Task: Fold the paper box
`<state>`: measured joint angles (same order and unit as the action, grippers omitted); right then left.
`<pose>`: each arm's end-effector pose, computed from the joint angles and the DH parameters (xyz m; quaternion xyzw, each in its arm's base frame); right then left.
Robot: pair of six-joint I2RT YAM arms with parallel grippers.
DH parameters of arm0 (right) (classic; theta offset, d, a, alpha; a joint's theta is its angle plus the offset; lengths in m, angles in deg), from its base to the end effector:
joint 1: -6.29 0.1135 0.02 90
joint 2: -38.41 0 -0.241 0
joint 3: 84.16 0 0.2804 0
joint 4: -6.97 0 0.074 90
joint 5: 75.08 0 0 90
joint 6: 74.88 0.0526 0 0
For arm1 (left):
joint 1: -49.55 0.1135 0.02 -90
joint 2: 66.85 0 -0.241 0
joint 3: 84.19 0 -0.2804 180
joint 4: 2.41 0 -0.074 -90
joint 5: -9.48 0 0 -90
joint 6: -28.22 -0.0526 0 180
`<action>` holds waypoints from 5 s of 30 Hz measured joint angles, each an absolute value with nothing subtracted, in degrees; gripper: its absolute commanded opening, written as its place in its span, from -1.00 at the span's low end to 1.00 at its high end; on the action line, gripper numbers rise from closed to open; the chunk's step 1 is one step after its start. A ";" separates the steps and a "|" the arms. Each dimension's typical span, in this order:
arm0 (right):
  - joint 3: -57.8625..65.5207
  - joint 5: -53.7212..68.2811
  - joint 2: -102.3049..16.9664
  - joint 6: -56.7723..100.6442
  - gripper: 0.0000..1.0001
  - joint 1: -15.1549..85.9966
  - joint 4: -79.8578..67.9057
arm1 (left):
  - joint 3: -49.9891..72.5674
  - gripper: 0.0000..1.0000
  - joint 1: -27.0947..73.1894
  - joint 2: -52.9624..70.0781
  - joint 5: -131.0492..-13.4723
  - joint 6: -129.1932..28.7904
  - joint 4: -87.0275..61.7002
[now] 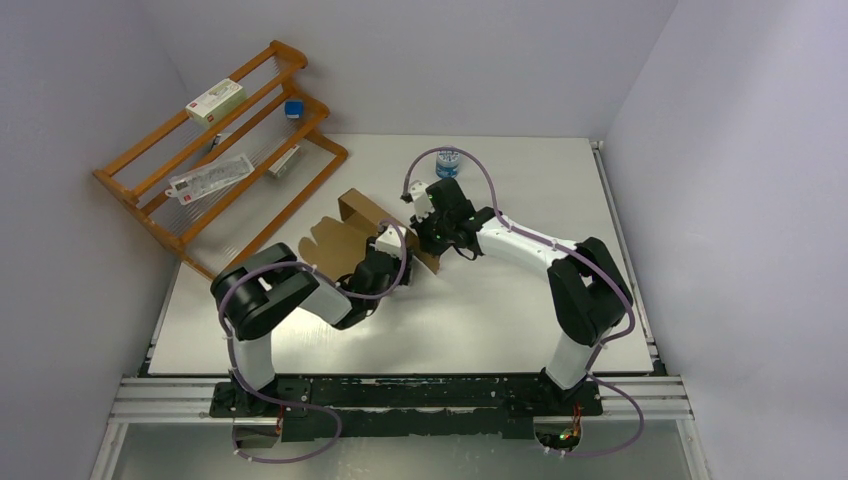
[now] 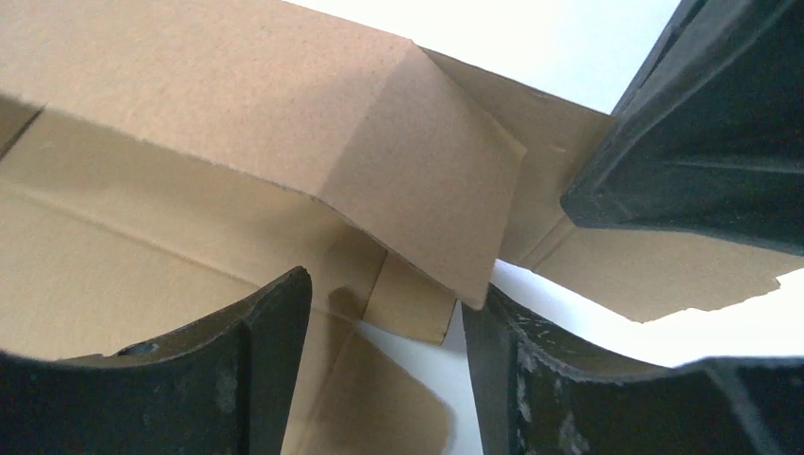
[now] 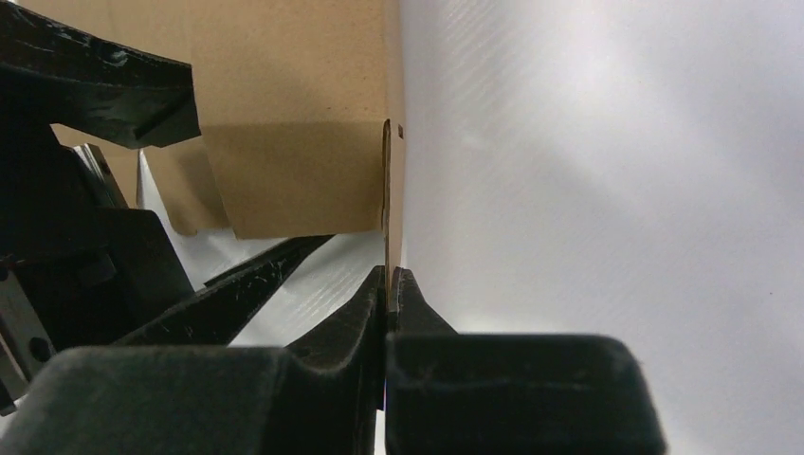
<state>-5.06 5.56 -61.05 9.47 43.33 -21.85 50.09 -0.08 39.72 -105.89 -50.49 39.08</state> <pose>0.3180 0.2507 0.1584 -0.3665 0.8597 0.1676 0.3139 0.2374 -0.2444 0.0593 0.1415 0.7936 -0.1315 0.5770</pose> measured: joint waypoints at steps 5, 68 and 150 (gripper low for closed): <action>-5.06 5.42 -61.05 9.06 -1.00 43.33 -21.81 | 50.20 0.04 -0.34 38.69 -109.21 -49.97 39.32; 0.84 23.74 -68.04 18.72 -1.00 51.42 -16.82 | 50.18 -0.09 24.47 26.97 -87.37 -34.01 23.41; -20.41 10.52 -53.22 29.23 -0.48 46.52 -0.50 | 62.73 -0.30 9.19 28.94 -76.05 -15.85 34.75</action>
<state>-20.41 10.52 -53.22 29.23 46.52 -0.50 62.73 9.19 28.94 -76.05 -15.85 34.75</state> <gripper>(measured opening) 0.243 0.350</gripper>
